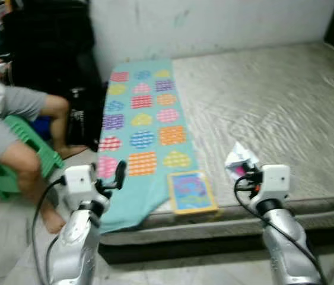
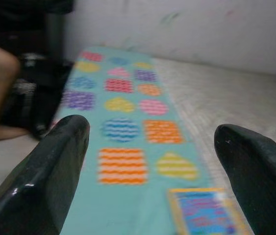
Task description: Clean up the room
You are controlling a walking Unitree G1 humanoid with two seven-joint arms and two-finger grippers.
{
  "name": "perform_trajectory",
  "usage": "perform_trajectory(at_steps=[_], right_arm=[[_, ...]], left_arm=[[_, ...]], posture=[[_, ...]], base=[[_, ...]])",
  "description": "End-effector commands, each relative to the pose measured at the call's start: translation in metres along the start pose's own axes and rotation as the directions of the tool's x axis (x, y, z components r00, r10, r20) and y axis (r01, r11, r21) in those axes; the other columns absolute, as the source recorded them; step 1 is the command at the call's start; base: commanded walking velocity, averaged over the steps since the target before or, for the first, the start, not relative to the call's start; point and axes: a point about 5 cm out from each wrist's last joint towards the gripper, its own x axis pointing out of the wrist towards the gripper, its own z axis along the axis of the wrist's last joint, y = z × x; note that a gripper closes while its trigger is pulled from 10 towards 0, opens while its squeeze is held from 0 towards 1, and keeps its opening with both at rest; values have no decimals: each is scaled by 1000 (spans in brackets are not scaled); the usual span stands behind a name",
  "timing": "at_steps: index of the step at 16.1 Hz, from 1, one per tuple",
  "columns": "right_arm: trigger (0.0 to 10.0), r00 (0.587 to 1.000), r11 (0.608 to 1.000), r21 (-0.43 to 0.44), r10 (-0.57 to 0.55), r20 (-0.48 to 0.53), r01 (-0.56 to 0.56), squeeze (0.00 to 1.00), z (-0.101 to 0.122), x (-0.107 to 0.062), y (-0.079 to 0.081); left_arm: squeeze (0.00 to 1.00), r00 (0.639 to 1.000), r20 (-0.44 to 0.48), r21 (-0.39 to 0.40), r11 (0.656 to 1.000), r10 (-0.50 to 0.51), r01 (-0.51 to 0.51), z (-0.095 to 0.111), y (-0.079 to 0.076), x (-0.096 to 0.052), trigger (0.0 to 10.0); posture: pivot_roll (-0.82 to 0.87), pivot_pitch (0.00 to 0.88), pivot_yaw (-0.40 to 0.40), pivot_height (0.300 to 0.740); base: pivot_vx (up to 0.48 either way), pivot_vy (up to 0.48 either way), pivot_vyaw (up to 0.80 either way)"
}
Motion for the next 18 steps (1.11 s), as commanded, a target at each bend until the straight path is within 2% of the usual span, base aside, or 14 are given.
perform_trajectory(at_steps=[1,5,8,10,18], right_arm=[[10000,1000,1000,-4,21,-1,-21,0,-1,2,4],[10000,1000,1000,3,29,7,-29,0,1,5,7],[10000,999,999,-1,36,10,-36,0,1,5,9],[10000,998,998,-14,55,22,-54,0,2,6,11],[10000,997,997,-30,76,23,-76,0,0,3,17]], left_arm=[[0,1000,5,9,1000,18,-18,3,4,1,10000],[0,999,23,30,999,28,-28,8,6,4,10000],[0,997,35,68,995,72,-74,9,9,3,10000],[0,996,32,63,994,86,-88,8,9,3,10000],[0,997,22,88,993,79,-81,7,9,1,10000]], posture=[[-237,0,121,740],[-235,0,125,740],[-232,0,126,740],[-229,0,126,740],[-225,0,125,740]], base=[[0,480,0],[0,480,0],[0,0,0],[0,0,0],[0,0,800]])
